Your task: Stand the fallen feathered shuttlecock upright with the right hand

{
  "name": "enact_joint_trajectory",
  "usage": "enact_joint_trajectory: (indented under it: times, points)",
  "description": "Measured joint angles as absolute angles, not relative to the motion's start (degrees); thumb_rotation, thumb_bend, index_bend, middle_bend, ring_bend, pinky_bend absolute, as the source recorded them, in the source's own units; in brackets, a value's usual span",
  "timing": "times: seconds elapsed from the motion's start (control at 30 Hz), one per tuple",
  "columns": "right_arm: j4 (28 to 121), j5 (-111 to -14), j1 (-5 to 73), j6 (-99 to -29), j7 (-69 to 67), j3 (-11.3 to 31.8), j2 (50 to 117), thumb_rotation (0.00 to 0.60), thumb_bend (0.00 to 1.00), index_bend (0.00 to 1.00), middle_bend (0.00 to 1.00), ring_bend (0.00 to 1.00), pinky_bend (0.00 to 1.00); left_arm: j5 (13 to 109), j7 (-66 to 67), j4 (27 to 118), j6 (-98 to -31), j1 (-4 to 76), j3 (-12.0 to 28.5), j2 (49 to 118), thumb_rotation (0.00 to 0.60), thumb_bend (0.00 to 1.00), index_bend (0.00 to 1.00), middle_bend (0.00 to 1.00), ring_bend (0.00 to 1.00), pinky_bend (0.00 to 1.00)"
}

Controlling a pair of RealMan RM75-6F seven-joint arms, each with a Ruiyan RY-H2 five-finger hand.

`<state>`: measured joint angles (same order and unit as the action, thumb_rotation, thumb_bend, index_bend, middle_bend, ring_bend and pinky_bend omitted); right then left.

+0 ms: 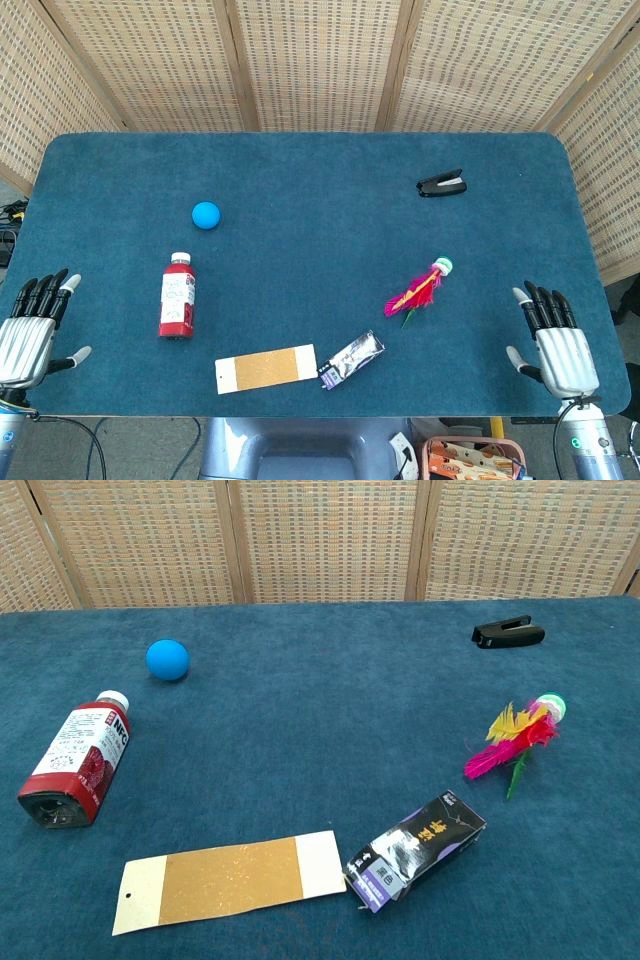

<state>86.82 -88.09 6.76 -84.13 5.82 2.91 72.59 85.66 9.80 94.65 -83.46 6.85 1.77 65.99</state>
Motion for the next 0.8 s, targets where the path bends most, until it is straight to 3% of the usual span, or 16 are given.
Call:
enact_joint_trajectory:
  times: [0.8]
  points:
    - [87.28, -88.16, 6.56, -84.21, 5.79, 2.74, 72.42, 0.600, 0.27, 0.01, 0.00, 0.00, 0.00, 86.42, 9.70, 95.33, -84.31, 6.57, 1.66, 65.67, 0.600, 0.01, 0.00, 0.00, 0.00, 0.00]
